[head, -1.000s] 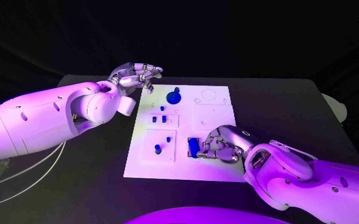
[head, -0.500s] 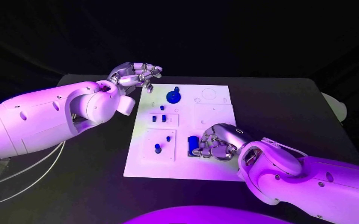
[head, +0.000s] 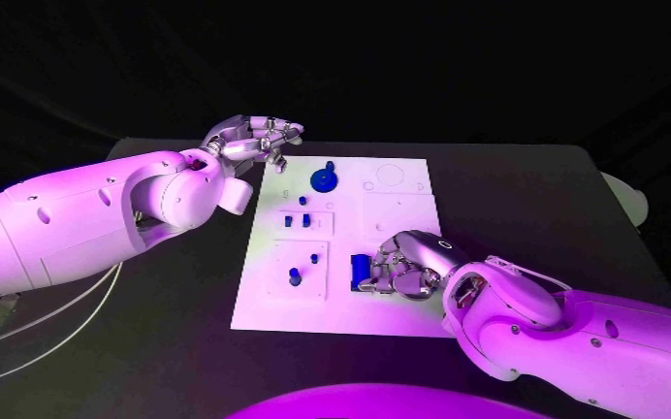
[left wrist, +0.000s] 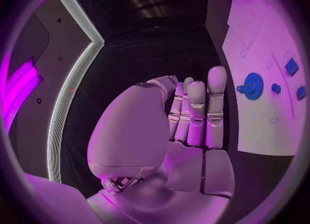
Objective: Assemble the parts on the task board
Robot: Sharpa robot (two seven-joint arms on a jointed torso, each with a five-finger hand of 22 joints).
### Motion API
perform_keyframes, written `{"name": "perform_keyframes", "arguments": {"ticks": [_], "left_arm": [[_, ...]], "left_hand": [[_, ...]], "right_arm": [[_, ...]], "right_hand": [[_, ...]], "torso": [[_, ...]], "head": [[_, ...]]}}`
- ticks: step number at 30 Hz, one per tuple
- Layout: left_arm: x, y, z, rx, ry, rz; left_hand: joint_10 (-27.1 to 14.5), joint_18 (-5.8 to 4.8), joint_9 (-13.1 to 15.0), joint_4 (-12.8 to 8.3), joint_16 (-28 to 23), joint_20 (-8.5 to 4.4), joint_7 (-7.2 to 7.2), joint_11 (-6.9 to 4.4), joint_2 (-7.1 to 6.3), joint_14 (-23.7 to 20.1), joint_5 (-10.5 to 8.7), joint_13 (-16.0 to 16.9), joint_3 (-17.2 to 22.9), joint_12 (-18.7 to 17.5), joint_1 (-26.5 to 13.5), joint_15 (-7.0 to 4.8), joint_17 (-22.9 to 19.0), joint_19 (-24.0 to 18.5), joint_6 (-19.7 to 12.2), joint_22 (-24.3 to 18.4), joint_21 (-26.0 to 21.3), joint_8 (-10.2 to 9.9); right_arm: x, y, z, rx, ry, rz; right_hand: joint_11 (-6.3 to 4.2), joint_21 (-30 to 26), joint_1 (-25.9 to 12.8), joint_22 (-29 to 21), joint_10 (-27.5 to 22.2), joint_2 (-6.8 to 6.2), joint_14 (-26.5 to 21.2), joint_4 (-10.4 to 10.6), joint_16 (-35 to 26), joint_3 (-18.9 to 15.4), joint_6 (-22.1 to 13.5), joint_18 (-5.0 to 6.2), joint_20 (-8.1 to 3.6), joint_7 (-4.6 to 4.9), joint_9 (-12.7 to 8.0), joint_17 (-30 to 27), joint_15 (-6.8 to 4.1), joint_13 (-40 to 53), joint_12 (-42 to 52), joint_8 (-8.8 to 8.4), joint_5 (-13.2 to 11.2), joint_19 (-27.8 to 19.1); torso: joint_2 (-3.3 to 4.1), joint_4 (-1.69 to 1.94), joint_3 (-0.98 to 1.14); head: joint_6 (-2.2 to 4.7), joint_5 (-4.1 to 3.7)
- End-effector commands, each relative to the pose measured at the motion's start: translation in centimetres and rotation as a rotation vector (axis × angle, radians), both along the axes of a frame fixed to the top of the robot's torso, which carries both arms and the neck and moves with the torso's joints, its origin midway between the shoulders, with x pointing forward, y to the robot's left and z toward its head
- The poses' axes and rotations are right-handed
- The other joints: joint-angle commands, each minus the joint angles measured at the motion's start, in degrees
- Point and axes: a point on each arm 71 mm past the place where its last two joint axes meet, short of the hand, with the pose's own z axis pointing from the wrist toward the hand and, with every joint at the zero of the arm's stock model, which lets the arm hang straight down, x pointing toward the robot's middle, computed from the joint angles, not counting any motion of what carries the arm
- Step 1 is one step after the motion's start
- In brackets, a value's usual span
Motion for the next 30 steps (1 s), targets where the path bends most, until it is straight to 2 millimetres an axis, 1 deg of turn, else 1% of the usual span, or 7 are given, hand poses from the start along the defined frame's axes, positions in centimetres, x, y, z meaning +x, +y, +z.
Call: {"name": "perform_keyframes", "arguments": {"ticks": [1, 5, 11, 16, 18, 24, 30], "left_arm": [[0.0, -0.2, 0.1, -0.011, 0.001, -0.016], [-0.1, -0.2, 0.1, -0.011, 0.001, -0.016], [-0.1, -0.2, 0.1, -0.010, 0.002, -0.015], [0.0, -0.1, 0.1, -0.010, 0.001, -0.013], [0.0, -0.1, 0.1, -0.010, 0.001, -0.012], [0.0, -0.2, 0.1, -0.011, -0.005, -0.010], [0.0, -0.3, 0.1, -0.013, -0.008, -0.012]], "left_hand": [[-0.5, 0.53, 0.1, -0.1, 0.0, 0.16, -0.04, 0.09, 0.23, -0.4, 0.15, 0.1, 0.3, 0.3, -0.3, 0.05, 0.0, -0.3, -0.2, 0.0, -0.3, 0.3], [-0.5, 0.53, 0.1, -0.1, 0.0, 0.16, -0.04, 0.09, 0.23, -0.4, 0.15, 0.1, 0.3, 0.3, -0.3, 0.05, 0.0, -0.3, -0.2, 0.0, -0.3, 0.3], [-0.5, 0.53, 0.1, -0.1, 0.0, 0.16, -0.04, 0.09, 0.23, -0.4, 0.15, 0.1, 0.3, 0.3, -0.3, 0.05, 0.0, -0.3, -0.2, 0.0, -0.3, 0.3], [-0.5, 0.53, 0.1, -0.1, 0.0, 0.16, -0.04, 0.09, 0.23, -0.4, 0.15, 0.1, 0.3, 0.3, -0.3, 0.05, 0.0, -0.3, -0.2, 0.0, -0.3, 0.3], [-0.5, 0.53, 0.1, -0.2, 0.0, 0.15, -0.04, 0.08, 0.24, -0.4, 0.16, 0.1, 0.4, 0.3, -0.3, 0.04, -0.1, -0.3, -0.2, -0.1, -0.3, 0.3], [-0.5, 0.54, 0.1, -0.2, 0.0, 0.15, -0.04, 0.08, 0.24, -0.4, 0.16, 0.1, 0.4, 0.3, -0.3, 0.04, -0.1, -0.3, -0.2, -0.1, -0.3, 0.3], [-0.5, 0.54, 0.1, -0.2, -0.1, 0.15, -0.05, 0.08, 0.24, -0.5, 0.16, 0.1, 0.4, 0.4, -0.3, 0.04, -0.2, -0.3, -0.2, -0.1, -0.4, 0.4]], "right_arm": [[-0.2, 0.2, -0.1, -0.026, 0.005, 0.035], [-0.2, 0.2, -0.1, -0.027, 0.003, 0.040], [-0.1, -0.1, 0.2, -0.003, -0.026, 0.018], [-0.2, -0.9, 0.6, 0.028, -0.048, -0.010], [-0.2, -1.8, 0.9, 0.052, -0.053, -0.030], [0.1, -5.2, 2.1, 0.116, -0.034, -0.105], [0.3, -9.0, 2.5, 0.064, -0.031, -0.169]], "right_hand": [[0.15, 0.3, 1.1, 15.1, 0.5, -0.73, 4.9, -0.1, 0.3, -1.0, 0.0, -0.82, -0.34, -0.01, -0.1, 10.3, -0.23, 1.8, -0.5, 0.10, -3.0, 6.1], [0.21, 0.3, 0.6, 15.1, 0.4, -2.21, 4.9, 0.1, 0.3, -2.5, 0.0, -0.82, -0.29, 0.10, 0.0, 10.3, -0.15, 1.8, -0.6, 0.35, -5.4, 6.1], [0.19, 0.3, -0.6, 15.1, 0.6, -2.30, 4.9, 0.2, 0.3, -3.5, 0.0, -0.82, -0.30, 0.03, 0.2, 10.3, -0.18, 2.1, -0.2, 0.62, -5.4, 6.1], [0.11, 0.3, -0.4, 15.1, 0.8, -1.52, 4.9, 0.1, 0.3, -3.5, 0.2, -0.82, -0.32, -0.08, 0.3, 10.3, -0.22, 2.3, 0.1, 0.82, -5.2, 6.1], [0.11, 0.3, 0.0, 15.1, 0.5, 0.33, 4.8, 0.1, 0.2, -3.4, -0.1, -0.82, -0.33, -0.06, 0.2, 10.0, -0.25, 2.0, -0.4, 0.80, -4.0, 6.1], [0.74, 0.3, 4.9, 15.1, -0.4, 2.88, 4.8, -0.5, 0.1, -2.7, -2.7, -0.82, -0.11, 0.76, -1.1, 10.0, 0.20, 0.9, -1.9, -1.40, -1.1, 6.1], [1.19, 0.3, 6.0, 15.1, -0.1, 3.06, 4.9, -0.2, 0.3, -3.0, -3.2, -0.82, 0.25, 1.33, -1.9, 10.3, 0.59, 1.4, -1.4, -2.75, -1.7, 6.1]], "torso": [[-0.01, -0.02, -0.03], [-0.01, 0.01, -0.03], [-0.04, -0.01, -0.01], [-0.05, 0.02, 0.02], [-0.06, 0.01, 0.03], [-0.13, -0.12, -0.03], [-0.10, -0.13, -0.01]], "head": [[-0.04, 0.01], [-0.05, 0.00], [-0.03, -0.07], [0.15, -0.21], [0.20, -0.24], [0.44, -0.80], [0.70, -1.62]]}}
